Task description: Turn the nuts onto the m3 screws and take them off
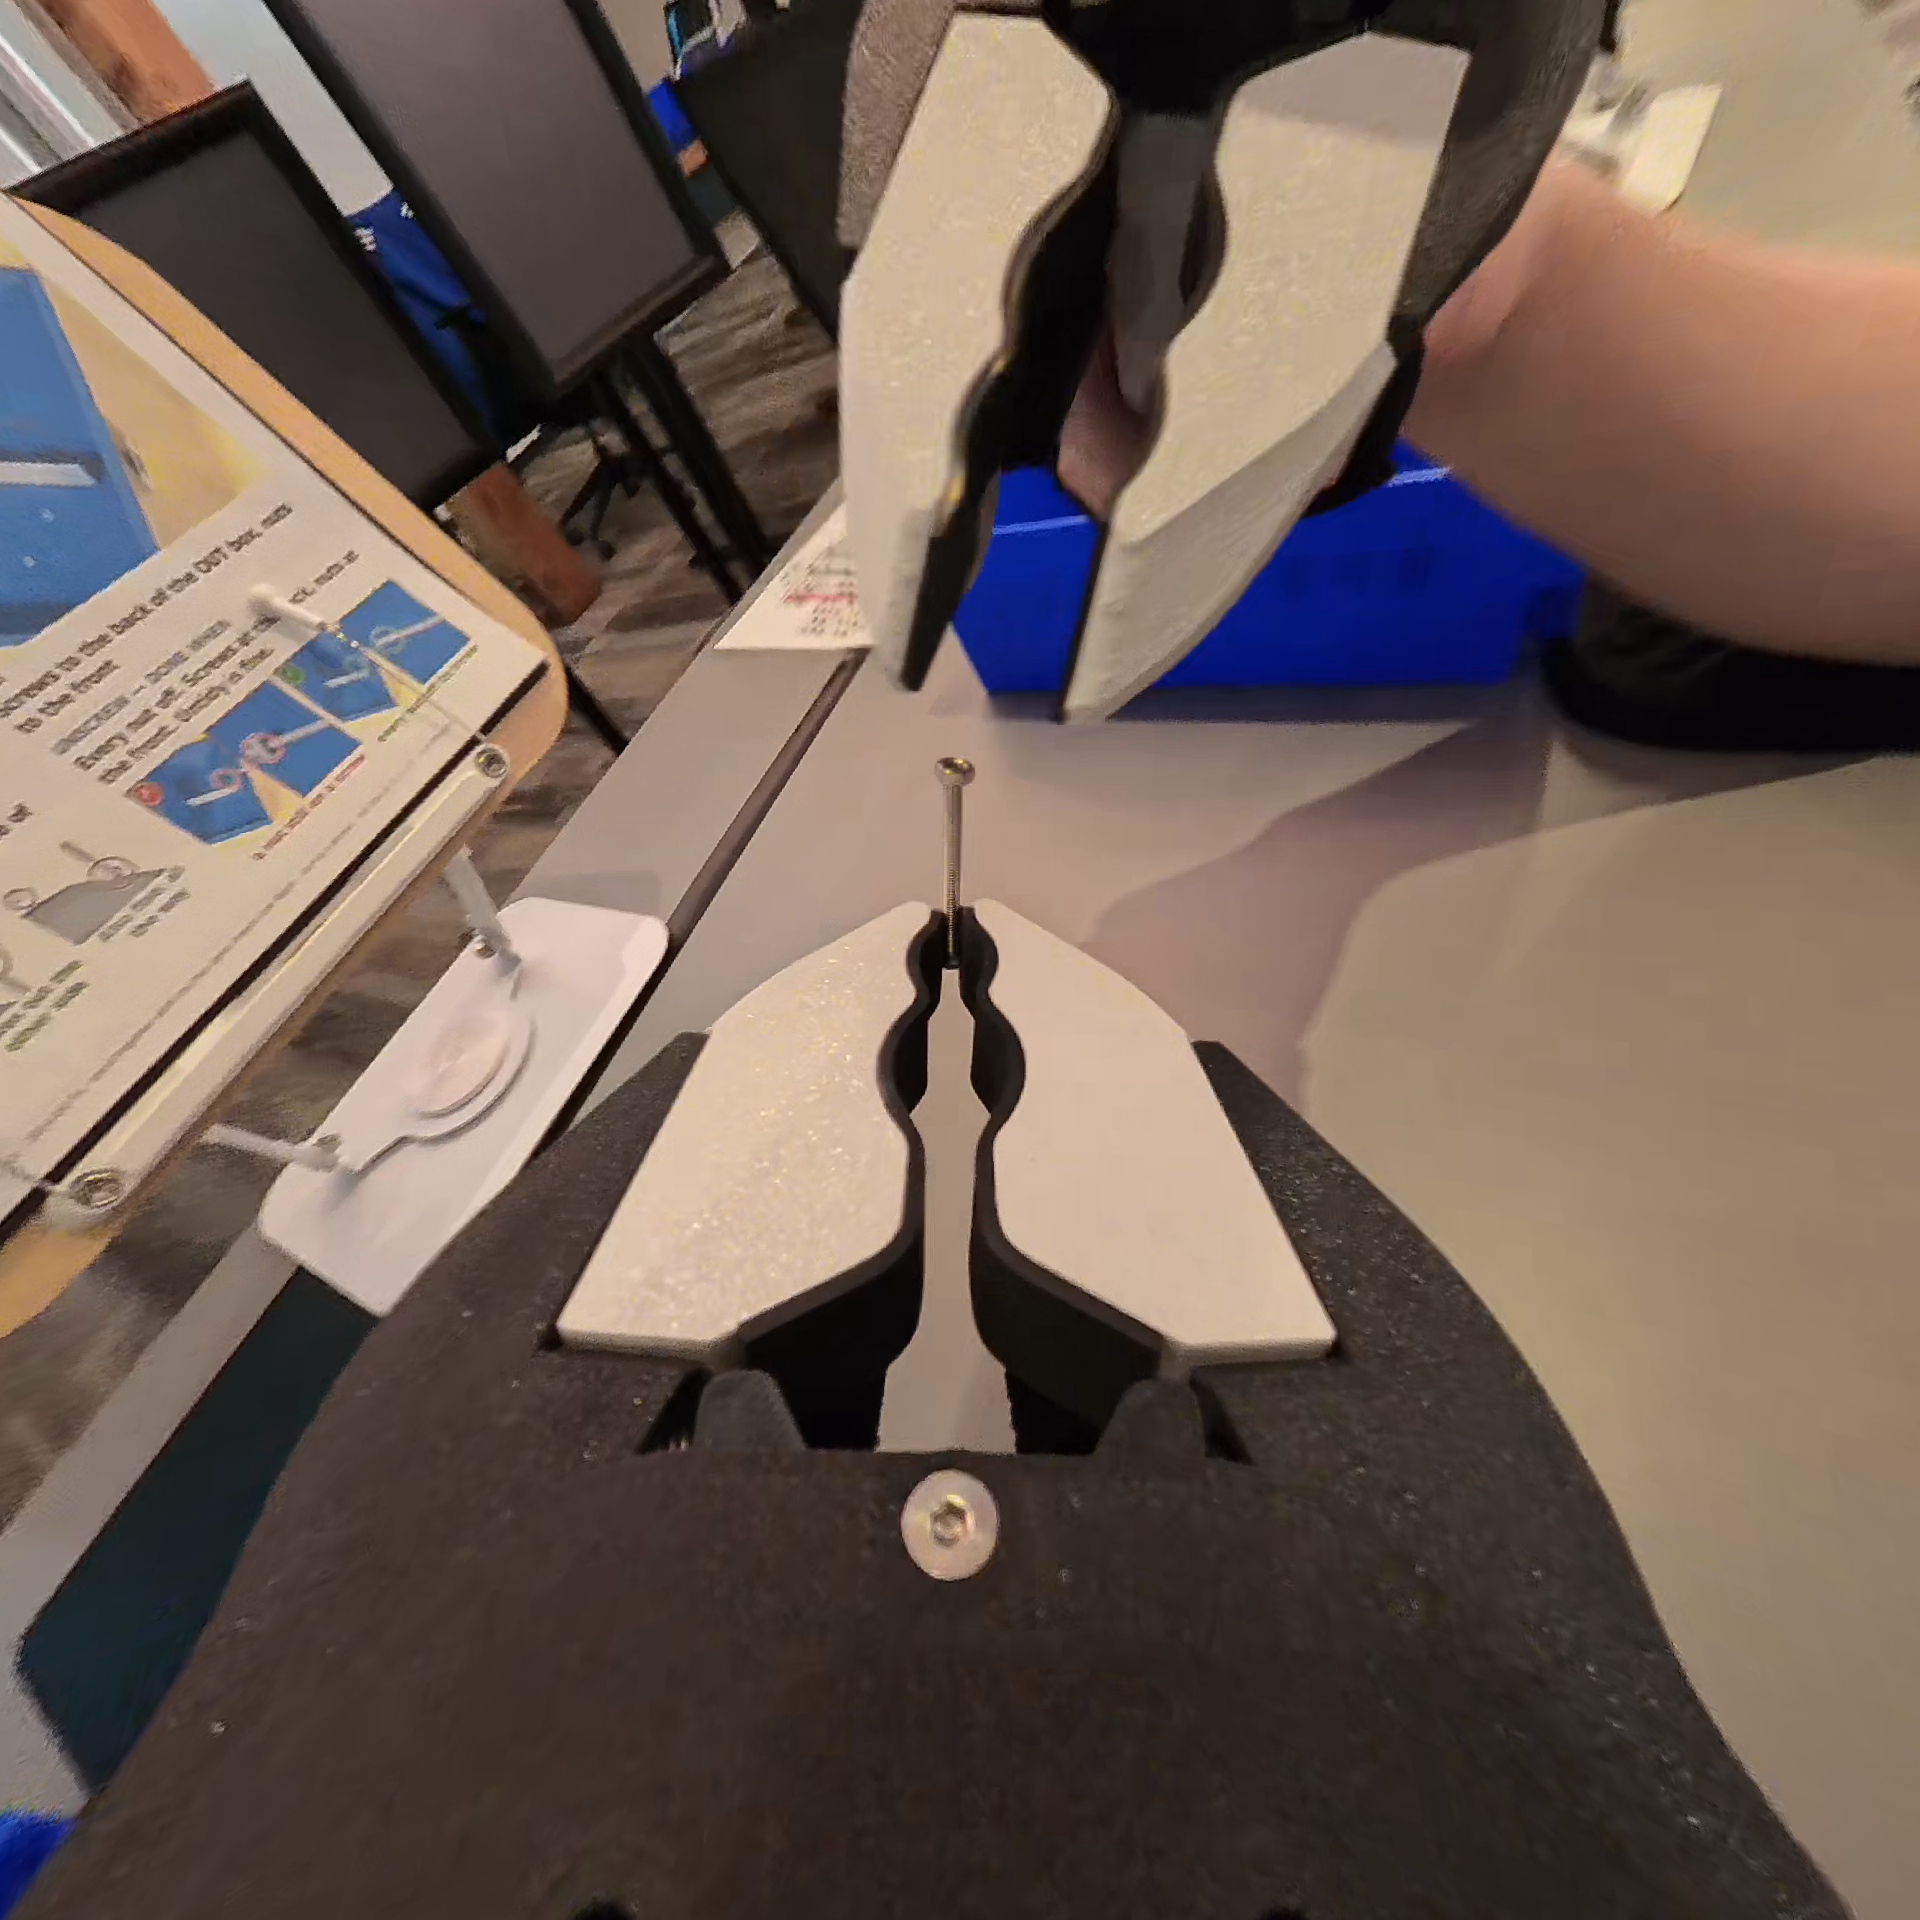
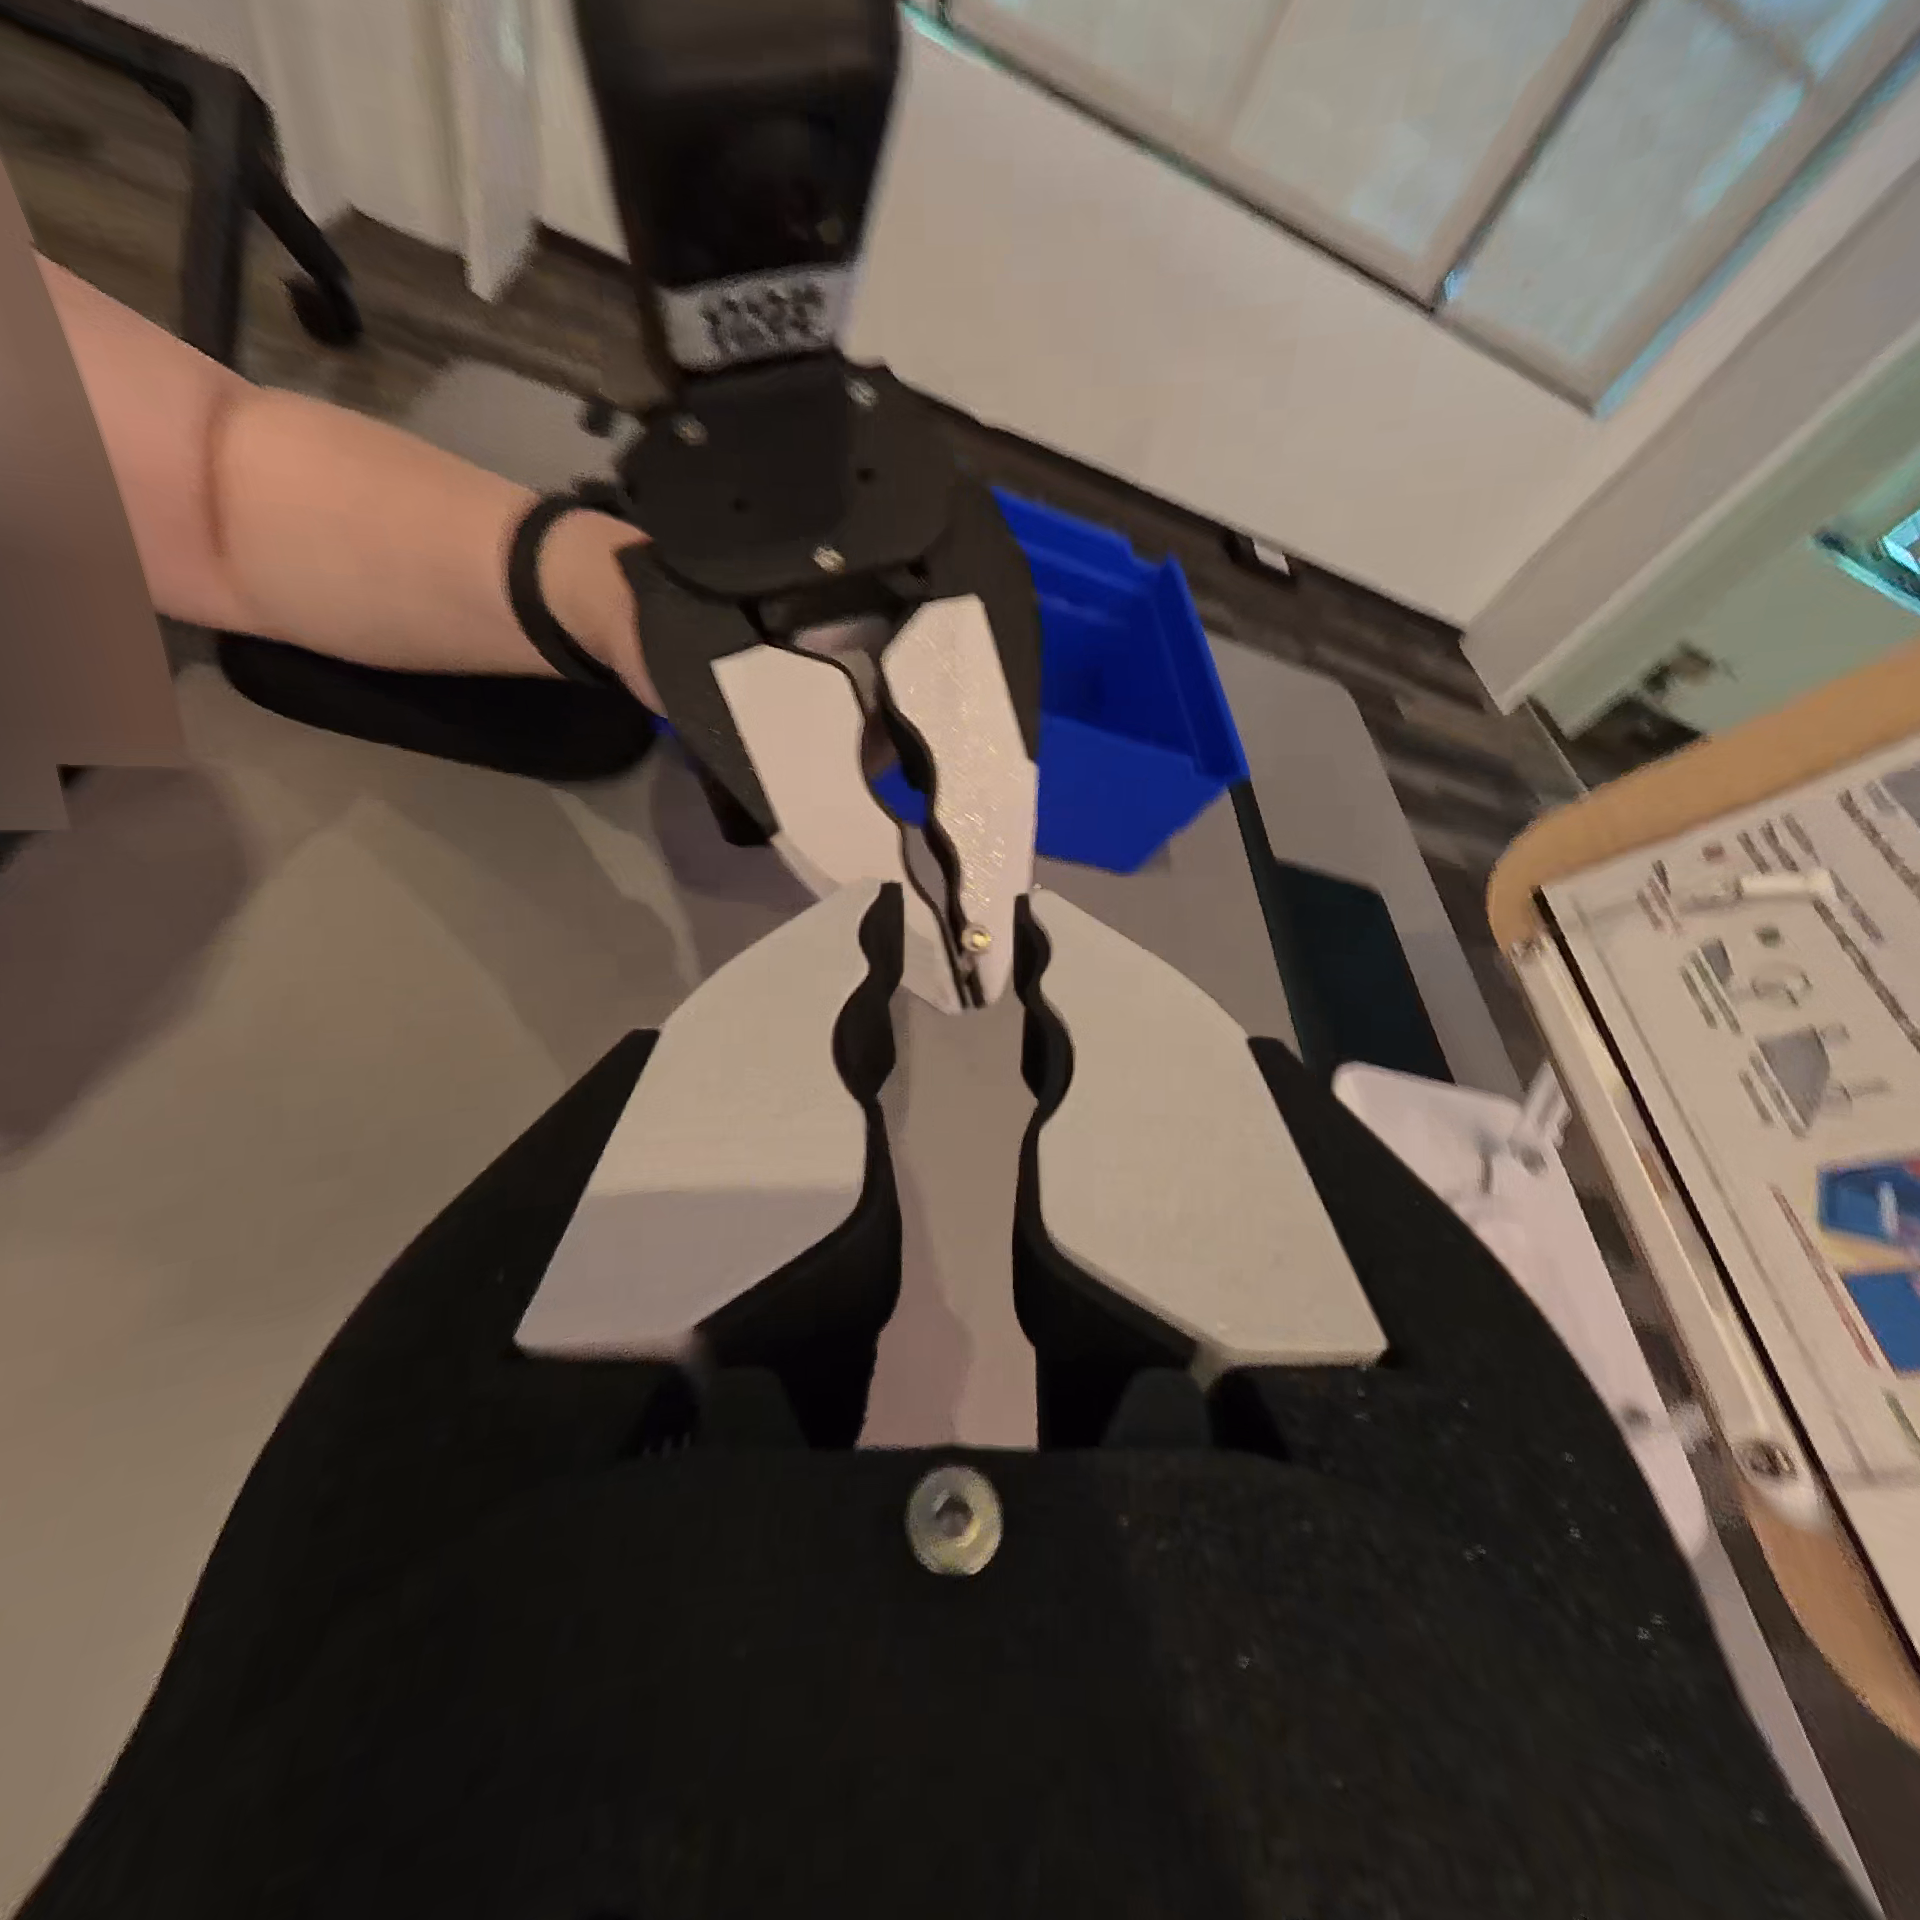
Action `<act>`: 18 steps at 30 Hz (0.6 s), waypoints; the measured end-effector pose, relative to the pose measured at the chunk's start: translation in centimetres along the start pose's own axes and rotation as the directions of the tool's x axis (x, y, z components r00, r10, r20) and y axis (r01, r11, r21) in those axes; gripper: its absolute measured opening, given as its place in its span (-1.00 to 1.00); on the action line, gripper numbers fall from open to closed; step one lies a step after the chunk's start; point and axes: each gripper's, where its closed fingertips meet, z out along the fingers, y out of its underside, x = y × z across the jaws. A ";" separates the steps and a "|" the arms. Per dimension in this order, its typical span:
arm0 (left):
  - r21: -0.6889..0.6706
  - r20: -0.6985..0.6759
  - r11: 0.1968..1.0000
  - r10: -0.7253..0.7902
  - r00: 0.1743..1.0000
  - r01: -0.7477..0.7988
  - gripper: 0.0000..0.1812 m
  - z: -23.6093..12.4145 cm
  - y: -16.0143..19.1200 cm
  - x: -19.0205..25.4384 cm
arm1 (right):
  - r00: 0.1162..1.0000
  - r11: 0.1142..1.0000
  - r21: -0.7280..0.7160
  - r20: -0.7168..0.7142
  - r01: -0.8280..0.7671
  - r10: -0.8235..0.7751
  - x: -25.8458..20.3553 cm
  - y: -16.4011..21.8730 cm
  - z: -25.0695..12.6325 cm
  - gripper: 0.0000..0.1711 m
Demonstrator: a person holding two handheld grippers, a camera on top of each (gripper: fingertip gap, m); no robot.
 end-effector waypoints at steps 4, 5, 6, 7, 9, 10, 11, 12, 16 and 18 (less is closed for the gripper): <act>0.101 -0.085 0.994 -0.041 0.996 0.050 -0.98 -0.6 -1.7 1.1 | 0.998 0.994 0.094 0.020 0.059 -0.062 -0.6 -1.3 -0.9 -0.80; 0.121 -0.106 0.991 -0.043 0.993 0.056 -0.98 -0.8 -2.1 1.4 | 0.998 0.992 0.108 -0.001 0.068 -0.068 -0.4 -1.6 -1.1 -0.81; 0.136 -0.118 0.989 -0.048 0.992 0.064 -0.98 -0.9 -2.4 1.6 | 0.998 0.990 0.126 0.005 0.069 -0.070 -0.5 -1.9 -1.3 -0.81; 0.147 -0.126 0.987 -0.052 0.991 0.071 -0.98 -1.0 -2.7 1.7 | 0.997 0.988 0.141 0.042 0.063 -0.069 -1.1 -2.2 -1.4 -0.81; 0.178 -0.158 0.980 -0.062 0.986 0.091 -0.98 -1.4 -3.3 2.1 | 0.993 0.984 0.161 0.077 0.072 -0.086 -1.9 -2.7 -1.5 -0.81; 0.191 -0.170 0.976 -0.070 0.983 0.103 -0.98 -1.5 -3.6 2.2 | 0.992 0.981 0.169 0.063 0.095 -0.107 -2.0 -2.8 -1.5 -0.81; 0.201 -0.179 0.973 -0.075 0.981 0.111 -0.98 -1.6 -3.8 2.3 | 0.991 0.977 0.177 0.040 0.119 -0.128 -1.9 -3.0 -1.6 -0.84; 0.206 -0.184 0.972 -0.077 0.980 0.115 -0.98 -1.7 -3.9 2.4 | 0.990 0.973 0.185 0.027 0.134 -0.141 -1.8 -3.2 -1.6 -0.85; 0.216 -0.178 0.971 -0.066 0.982 0.104 -0.98 -1.9 -4.2 2.5 | 0.992 0.972 0.209 0.034 0.111 -0.121 -1.9 -3.6 -1.7 -0.85; 0.222 -0.176 0.970 -0.064 0.982 0.103 -0.98 -2.0 -4.4 2.5 | 0.993 0.971 0.218 0.040 0.097 -0.108 -1.9 -3.6 -1.6 -0.85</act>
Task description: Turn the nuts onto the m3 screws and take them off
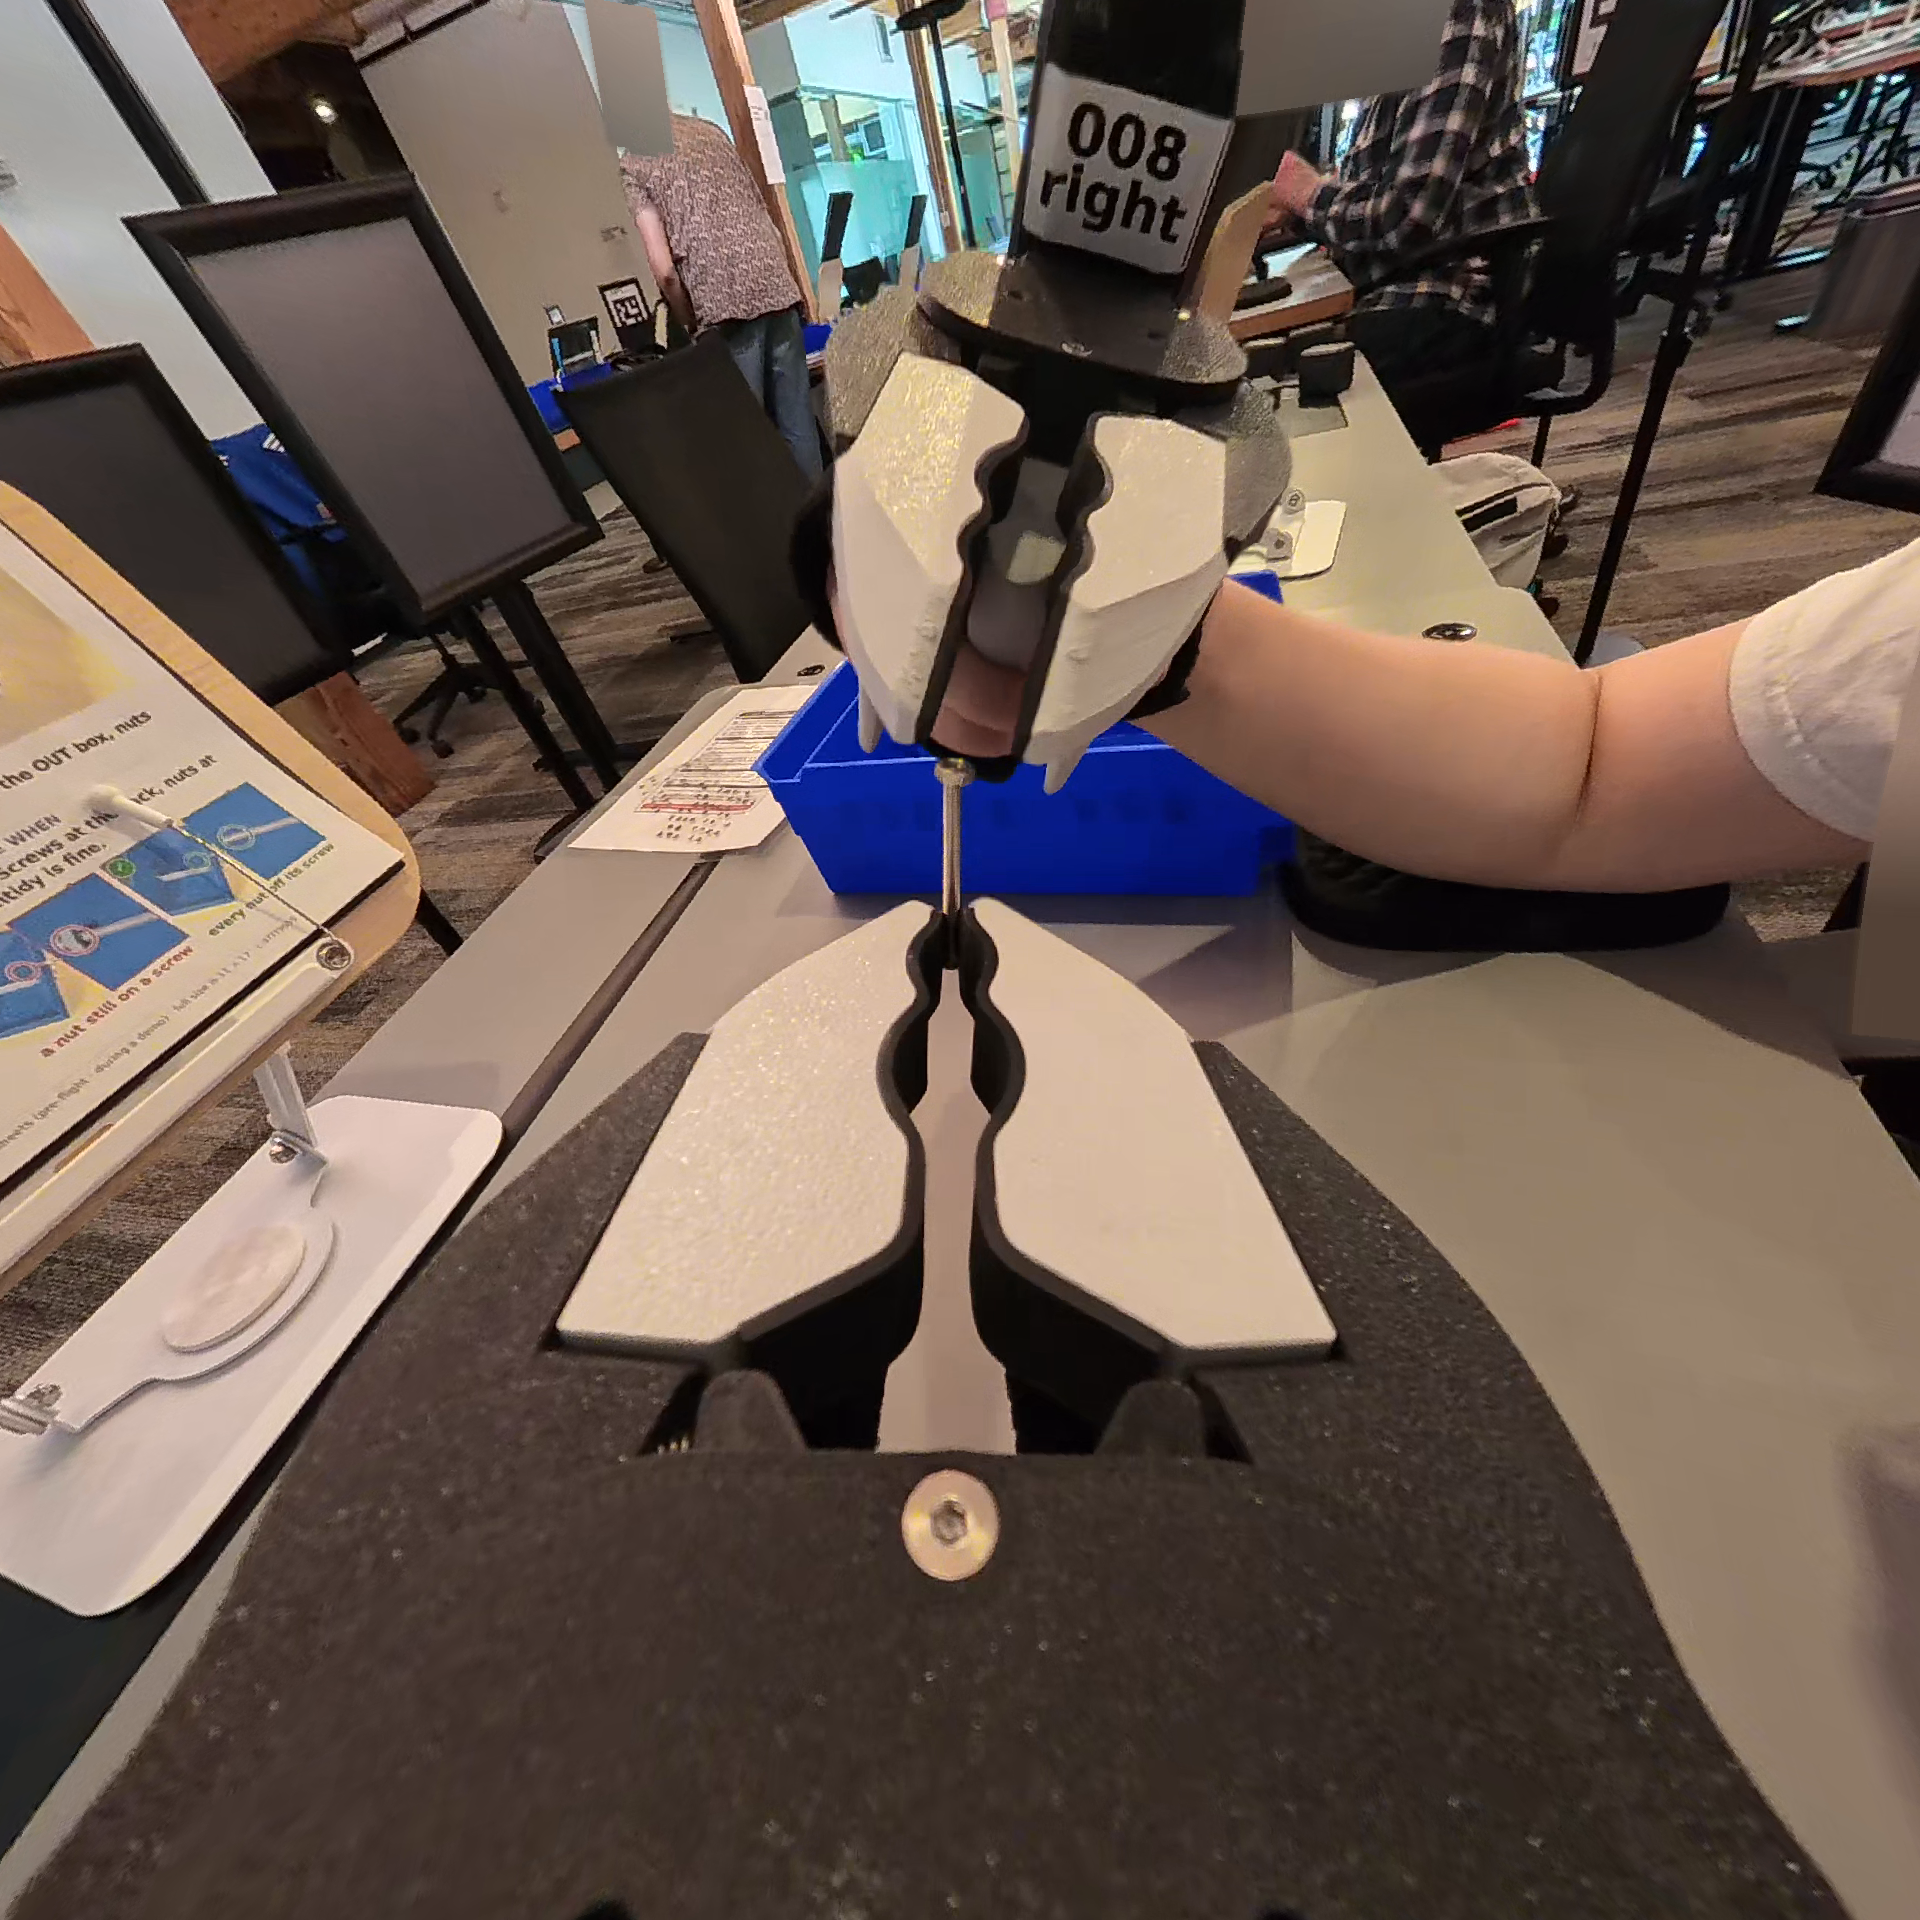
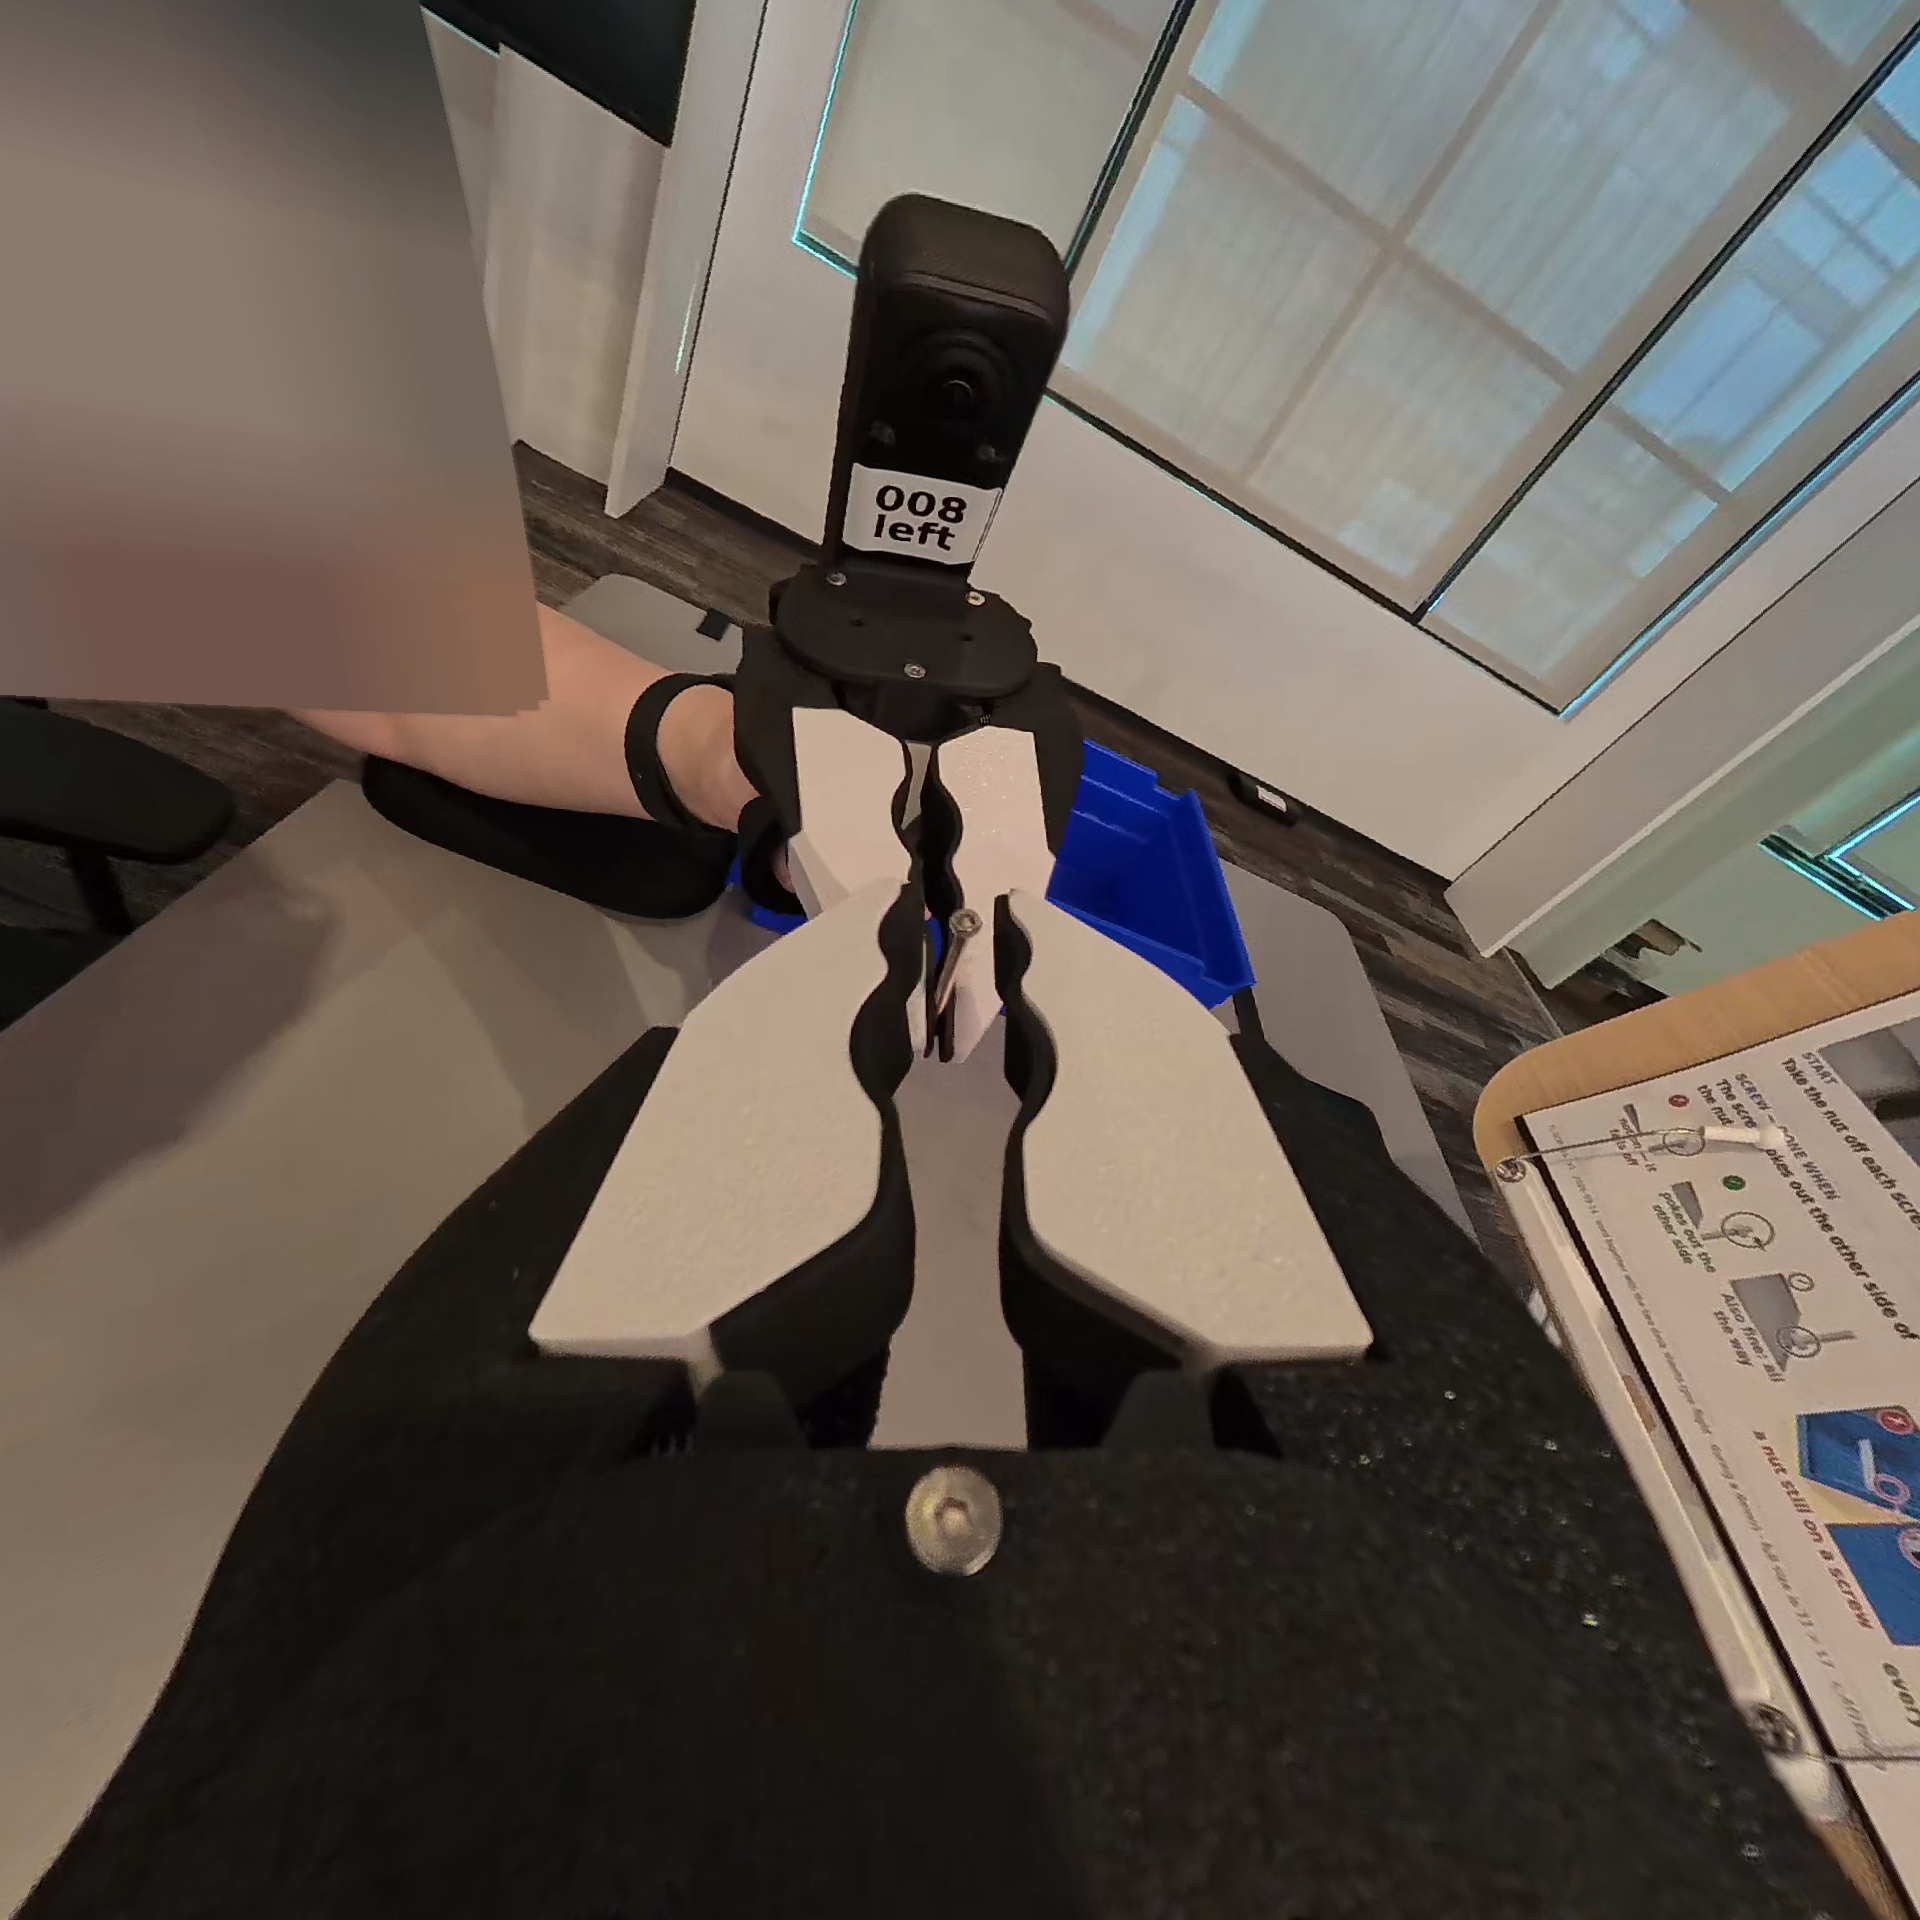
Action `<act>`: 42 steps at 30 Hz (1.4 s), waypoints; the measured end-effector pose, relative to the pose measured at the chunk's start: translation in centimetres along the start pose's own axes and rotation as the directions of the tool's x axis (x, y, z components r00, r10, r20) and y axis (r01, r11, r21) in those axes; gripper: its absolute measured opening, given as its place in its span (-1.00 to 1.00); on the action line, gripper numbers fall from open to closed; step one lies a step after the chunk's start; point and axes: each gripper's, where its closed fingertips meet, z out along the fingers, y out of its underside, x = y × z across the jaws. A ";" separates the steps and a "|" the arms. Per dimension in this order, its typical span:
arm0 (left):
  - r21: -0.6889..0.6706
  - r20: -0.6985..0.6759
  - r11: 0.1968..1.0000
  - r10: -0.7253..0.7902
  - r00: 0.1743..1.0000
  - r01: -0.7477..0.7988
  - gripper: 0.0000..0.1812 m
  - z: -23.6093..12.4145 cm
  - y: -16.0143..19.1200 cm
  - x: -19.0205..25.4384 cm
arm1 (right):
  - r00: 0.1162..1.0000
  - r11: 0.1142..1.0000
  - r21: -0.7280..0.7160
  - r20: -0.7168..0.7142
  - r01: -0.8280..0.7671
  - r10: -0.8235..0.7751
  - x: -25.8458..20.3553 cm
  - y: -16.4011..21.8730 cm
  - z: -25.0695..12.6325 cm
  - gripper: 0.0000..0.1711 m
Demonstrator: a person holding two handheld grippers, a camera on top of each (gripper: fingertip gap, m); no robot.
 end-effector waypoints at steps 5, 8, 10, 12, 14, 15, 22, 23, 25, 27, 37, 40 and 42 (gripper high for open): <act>0.010 0.009 1.000 0.024 1.000 -0.024 -0.98 -0.1 -0.3 0.1 | 1.000 1.000 0.000 -0.005 0.003 -0.003 0.0 0.1 0.3 -0.86; 0.014 0.009 1.000 0.022 1.000 -0.022 -0.98 -0.2 -0.4 0.1 | 1.000 1.000 0.006 -0.009 0.012 -0.012 -0.1 0.0 0.4 -0.87; 0.017 0.009 1.000 0.020 1.000 -0.020 -0.98 -0.2 -0.4 0.1 | 1.000 1.000 0.007 -0.009 0.022 -0.022 -0.2 -0.1 0.4 -0.88; 0.019 0.003 1.000 0.017 1.000 -0.017 -0.98 -0.2 -0.5 0.2 | 0.999 0.999 0.003 -0.010 0.032 -0.032 -0.2 -0.1 0.4 -0.88; 0.019 -0.002 1.000 0.018 1.000 -0.018 -0.98 -0.2 -0.5 0.3 | 0.999 0.999 0.005 -0.014 0.047 -0.047 -0.3 -0.1 0.4 -0.88; 0.018 -0.004 1.000 0.020 1.000 -0.020 -0.98 -0.2 -0.5 0.4 | 0.999 0.999 0.004 -0.014 0.049 -0.049 -0.3 -0.1 0.5 -0.88; 0.023 -0.011 0.999 0.022 1.000 -0.022 -0.98 -0.2 -0.7 0.6 | 0.998 0.998 0.029 -0.015 0.059 -0.058 -0.3 -0.5 0.2 -0.89; 0.023 -0.011 1.000 0.021 1.000 -0.021 -0.98 -0.2 -0.7 0.6 | 0.998 0.998 0.033 -0.013 0.055 -0.055 -0.3 -0.5 0.2 -0.89; 0.022 -0.011 0.999 0.024 1.000 -0.023 -0.98 -0.2 -0.7 0.6 | 0.999 0.998 0.039 -0.022 0.049 -0.048 -0.2 -0.6 0.2 -0.90; 0.022 -0.012 0.999 0.024 1.000 -0.024 -0.98 -0.2 -0.8 0.7 | 0.999 0.998 0.044 -0.015 0.039 -0.039 -0.2 -0.6 0.1 -0.90; 0.023 -0.014 0.999 0.024 1.000 -0.023 -0.98 -0.3 -0.9 0.7 | 0.999 0.999 0.037 0.003 0.040 -0.040 -0.4 -0.4 0.2 -0.93; 0.022 -0.017 1.000 0.021 1.000 -0.021 -0.98 -0.2 -0.9 0.8 | 0.999 0.999 0.035 0.008 0.036 -0.036 -0.5 -0.4 0.1 -0.93; 0.021 -0.019 1.000 0.021 1.000 -0.020 -0.98 -0.2 -0.9 0.8 | 0.999 0.999 0.037 0.010 0.035 -0.035 -0.5 -0.5 0.1 -0.93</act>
